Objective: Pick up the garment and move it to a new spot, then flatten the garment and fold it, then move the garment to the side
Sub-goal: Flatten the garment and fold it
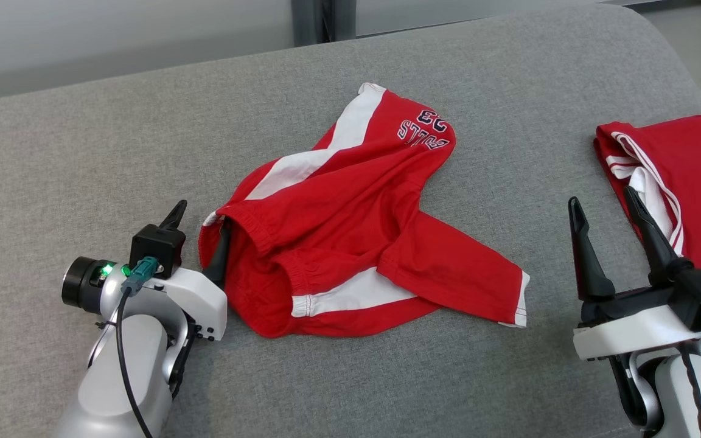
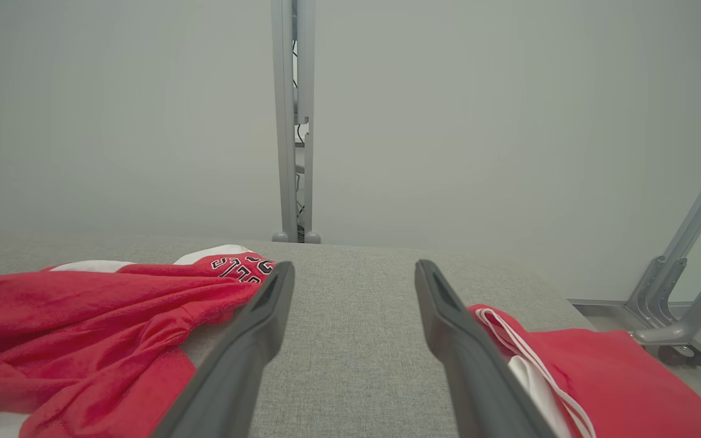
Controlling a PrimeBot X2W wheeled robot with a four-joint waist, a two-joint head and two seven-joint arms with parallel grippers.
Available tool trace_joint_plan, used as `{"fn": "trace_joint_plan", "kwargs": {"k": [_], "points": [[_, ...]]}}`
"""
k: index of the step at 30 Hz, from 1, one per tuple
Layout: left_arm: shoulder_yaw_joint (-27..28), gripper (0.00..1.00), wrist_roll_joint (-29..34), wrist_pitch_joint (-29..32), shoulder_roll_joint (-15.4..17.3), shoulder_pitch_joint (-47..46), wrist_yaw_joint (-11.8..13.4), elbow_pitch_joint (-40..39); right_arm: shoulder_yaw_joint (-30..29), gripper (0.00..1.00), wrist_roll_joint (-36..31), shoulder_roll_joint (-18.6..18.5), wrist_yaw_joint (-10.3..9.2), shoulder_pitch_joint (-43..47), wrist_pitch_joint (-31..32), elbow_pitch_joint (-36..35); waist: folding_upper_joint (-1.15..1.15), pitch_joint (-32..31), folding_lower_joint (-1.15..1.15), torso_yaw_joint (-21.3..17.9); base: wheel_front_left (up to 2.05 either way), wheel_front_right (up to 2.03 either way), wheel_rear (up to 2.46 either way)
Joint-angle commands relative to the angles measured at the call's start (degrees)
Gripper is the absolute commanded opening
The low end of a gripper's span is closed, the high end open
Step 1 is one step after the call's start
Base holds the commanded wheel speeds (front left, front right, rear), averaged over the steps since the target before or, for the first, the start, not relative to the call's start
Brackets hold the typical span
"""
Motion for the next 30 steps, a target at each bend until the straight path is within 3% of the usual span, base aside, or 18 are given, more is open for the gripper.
{"fn": "trace_joint_plan", "kwargs": {"k": [1, 2, 4, 12, 19, 24, 25, 26, 30], "points": [[0.1, 1.0, -0.5, -0.4, 0.2, -1.2, -0.3, 0.8, 0.1, 1.0, 0.3, 0.1, 0.01, -0.6, 0.0, 0.2, 0.0, 0.2, 0.0, -0.6, 0.0, 0.0, 0.0], [0.1, 0.82, -0.7, -0.5, 0.3, -1.5, -0.5, 1.3, 0.1, 1.0, 0.3, 0.1, 0.01, -0.6, 0.0, 0.3, 0.0, 0.3, 0.0, -0.7, 0.0, 0.0, 0.0], [0.1, 0.0, -0.8, -0.8, 0.4, -2.1, -0.6, 2.0, 0.2, 1.0, 0.3, 0.3, 0.01, -0.6, 0.0, 0.4, 0.0, 0.3, 0.0, -1.0, 0.0, 0.0, 0.0], [3.7, 0.0, -2.8, -1.8, 1.4, -4.4, 2.7, 0.0, 0.4, 1.0, -0.1, 0.5, 0.01, -0.8, 0.0, 0.8, 0.0, 0.2, 0.0, -1.3, 0.0, 0.0, 0.0], [5.4, 0.0, -4.5, -1.6, 3.4, -9.6, 1.0, 0.9, 1.4, 1.0, -0.4, 0.7, 0.01, -1.6, 0.0, 1.1, 0.0, 0.4, 0.0, -1.4, 0.0, 0.0, 0.0], [6.3, 0.0, -4.6, -1.2, 5.4, -13.5, 1.7, 4.6, 2.3, 1.0, -0.4, 0.9, 0.01, -2.3, 0.0, 1.3, 0.0, 0.7, 0.0, -1.9, 0.0, 0.0, 0.0], [6.3, 0.35, -4.4, -1.1, 5.7, -14.3, 2.0, 5.8, 2.4, 1.0, -0.4, 0.9, 0.01, -2.4, 0.0, 1.4, 0.0, 0.8, 0.0, -2.0, 0.0, 0.0, 0.0], [6.2, 1.0, -4.1, -1.0, 6.1, -15.0, 2.2, 6.9, 2.5, 1.0, -0.4, 1.0, 0.01, -2.5, 0.0, 1.5, 0.0, 0.9, 0.0, -2.1, 0.0, 0.0, 0.0], [5.4, 1.0, -4.1, -0.9, 6.1, -16.5, 1.6, 9.7, 2.3, 1.0, -0.4, 1.3, 0.01, -2.6, 0.0, 2.0, 0.0, 0.8, 0.0, -1.8, 0.0, 0.0, 0.0]]}}
